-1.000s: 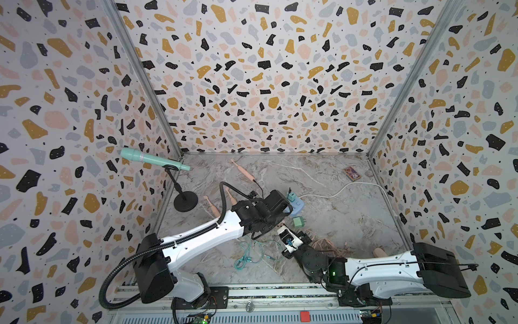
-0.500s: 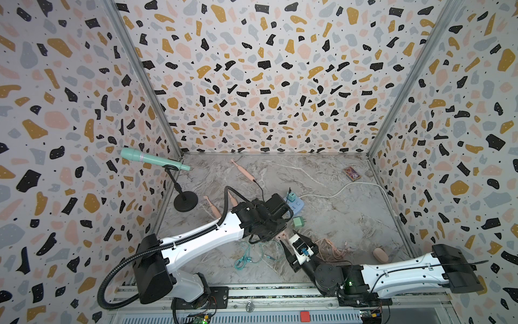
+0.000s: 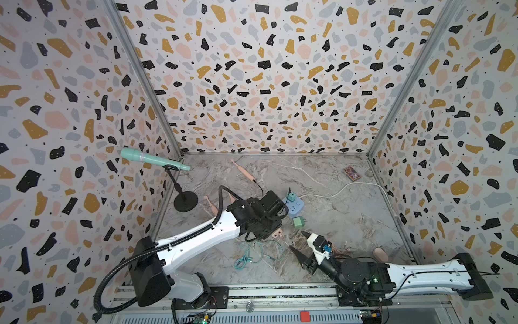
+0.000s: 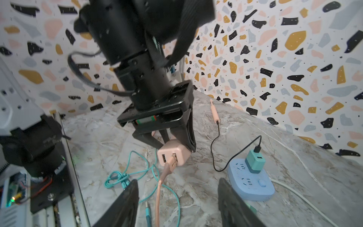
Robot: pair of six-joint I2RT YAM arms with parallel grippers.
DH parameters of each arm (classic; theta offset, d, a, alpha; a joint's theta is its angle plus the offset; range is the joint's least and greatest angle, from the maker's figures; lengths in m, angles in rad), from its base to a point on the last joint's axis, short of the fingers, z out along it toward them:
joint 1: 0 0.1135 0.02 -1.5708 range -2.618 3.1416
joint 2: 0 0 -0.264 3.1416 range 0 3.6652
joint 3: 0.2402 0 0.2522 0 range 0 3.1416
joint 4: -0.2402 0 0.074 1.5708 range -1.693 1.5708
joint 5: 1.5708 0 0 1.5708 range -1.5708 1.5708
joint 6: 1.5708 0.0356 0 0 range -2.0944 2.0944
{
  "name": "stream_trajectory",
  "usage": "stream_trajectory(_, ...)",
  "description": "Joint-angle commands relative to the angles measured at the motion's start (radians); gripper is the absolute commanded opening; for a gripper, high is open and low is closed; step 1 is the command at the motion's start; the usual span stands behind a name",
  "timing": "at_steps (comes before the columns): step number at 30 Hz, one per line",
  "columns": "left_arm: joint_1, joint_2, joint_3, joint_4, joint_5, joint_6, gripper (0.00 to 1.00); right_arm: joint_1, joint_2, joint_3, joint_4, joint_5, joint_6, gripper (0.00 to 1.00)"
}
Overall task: Charge the electric toothbrush
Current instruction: Insert the charging cable into the plug.
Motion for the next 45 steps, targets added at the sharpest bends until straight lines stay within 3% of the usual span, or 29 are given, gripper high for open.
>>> stream_trajectory(1,0.004,-0.017,-0.014,-0.020,0.010,-0.012,0.00,0.000,0.113,0.057,-0.020,-0.051,-0.103,0.62)
stream_trajectory(8,0.003,-0.020,-0.019,-0.021,0.010,-0.010,0.00,0.001,0.270,0.061,0.165,0.104,-0.233,0.48)
stream_trajectory(11,0.003,-0.021,-0.022,-0.020,0.010,-0.007,0.00,0.001,0.294,0.054,0.231,0.120,-0.261,0.37)
stream_trajectory(17,0.003,-0.021,-0.026,-0.022,0.011,-0.002,0.00,-0.021,0.312,0.054,0.267,0.148,-0.270,0.26)
stream_trajectory(36,-0.001,-0.020,-0.018,-0.017,0.010,-0.001,0.00,-0.043,0.366,0.072,0.260,0.117,-0.234,0.18)
stream_trajectory(42,-0.006,-0.018,-0.018,-0.016,0.011,-0.003,0.00,-0.048,0.392,0.087,0.281,0.135,-0.233,0.11)
stream_trajectory(45,-0.007,-0.018,-0.021,-0.014,0.013,-0.005,0.00,-0.048,0.421,0.104,0.275,0.169,-0.232,0.02)
